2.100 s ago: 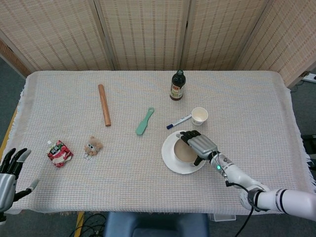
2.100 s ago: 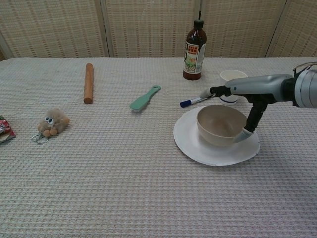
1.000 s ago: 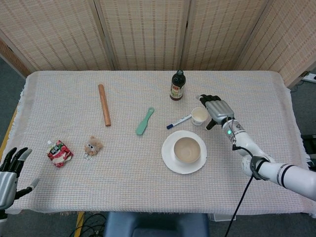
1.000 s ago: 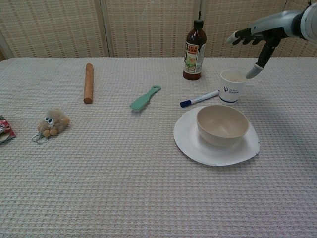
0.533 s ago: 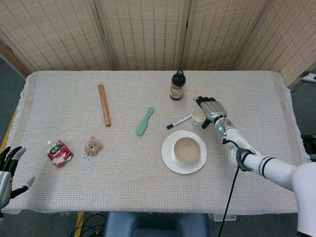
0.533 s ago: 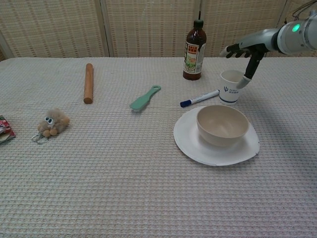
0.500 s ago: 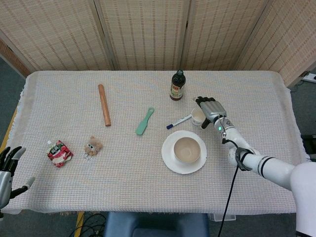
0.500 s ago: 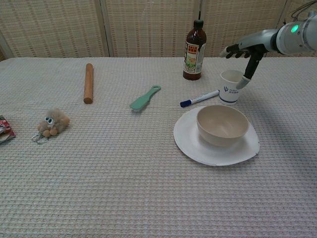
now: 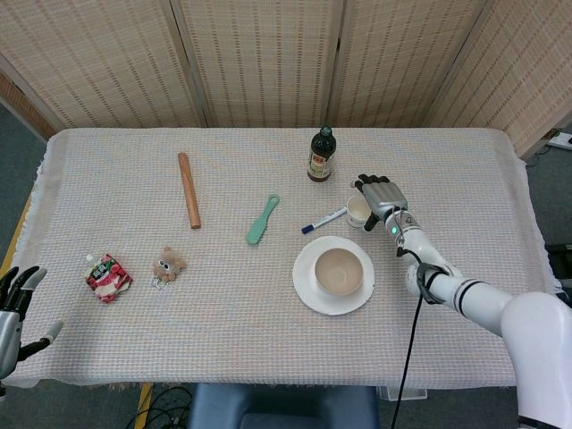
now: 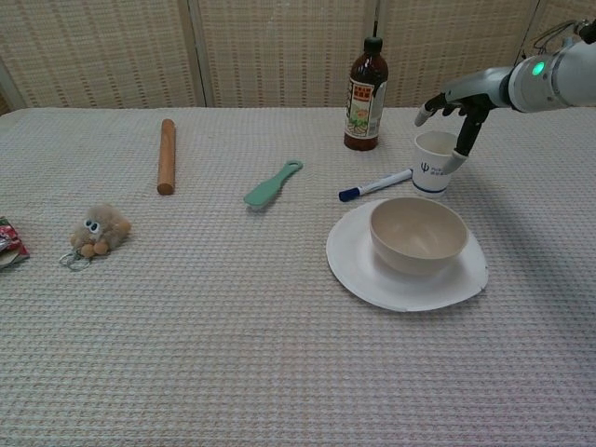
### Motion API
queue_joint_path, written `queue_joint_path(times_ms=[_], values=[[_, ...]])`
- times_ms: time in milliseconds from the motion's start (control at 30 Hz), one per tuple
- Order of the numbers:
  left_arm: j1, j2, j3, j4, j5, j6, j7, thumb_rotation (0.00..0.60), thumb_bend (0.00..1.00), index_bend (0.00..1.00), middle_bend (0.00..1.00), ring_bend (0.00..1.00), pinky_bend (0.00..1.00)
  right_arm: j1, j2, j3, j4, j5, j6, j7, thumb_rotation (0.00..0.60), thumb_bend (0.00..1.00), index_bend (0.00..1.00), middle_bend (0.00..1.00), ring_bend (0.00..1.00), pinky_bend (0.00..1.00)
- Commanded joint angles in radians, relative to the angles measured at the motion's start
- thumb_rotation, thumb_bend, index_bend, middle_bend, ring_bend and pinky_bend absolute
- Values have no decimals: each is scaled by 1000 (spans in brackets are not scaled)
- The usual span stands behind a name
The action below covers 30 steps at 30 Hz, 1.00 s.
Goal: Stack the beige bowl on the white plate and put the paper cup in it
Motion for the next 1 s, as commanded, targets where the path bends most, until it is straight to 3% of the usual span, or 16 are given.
queue_joint_path(times_ms=[33,333,567,667,1000], values=[[1,1,-1,0,-2,0,-1,600,258,141,157,85,449,4,-30,-3,45,6,-13,5,600,117,152,0,0,0],[3,2,-2,3,-4,3,-7,600,258,130,157,85,449,4,-82,3,125,-4,-23,12,600,192,337,0,0,0],[4,3,2,4,2,3,-6,600,258,108,157,85,449,-3,-69,28,101,-30,12,20,600,250,443,0,0,0],[3,0,2,5,1,-1,0,600,258,108,157,85,449,-7,-19,43,24,-42,50,19,600,251,454,0,0,0],[-4,-13,1,7,5,-6,28,600,258,108,157,85,449,-24,265,102,-448,-73,248,-21,600,251,454,0,0,0]])
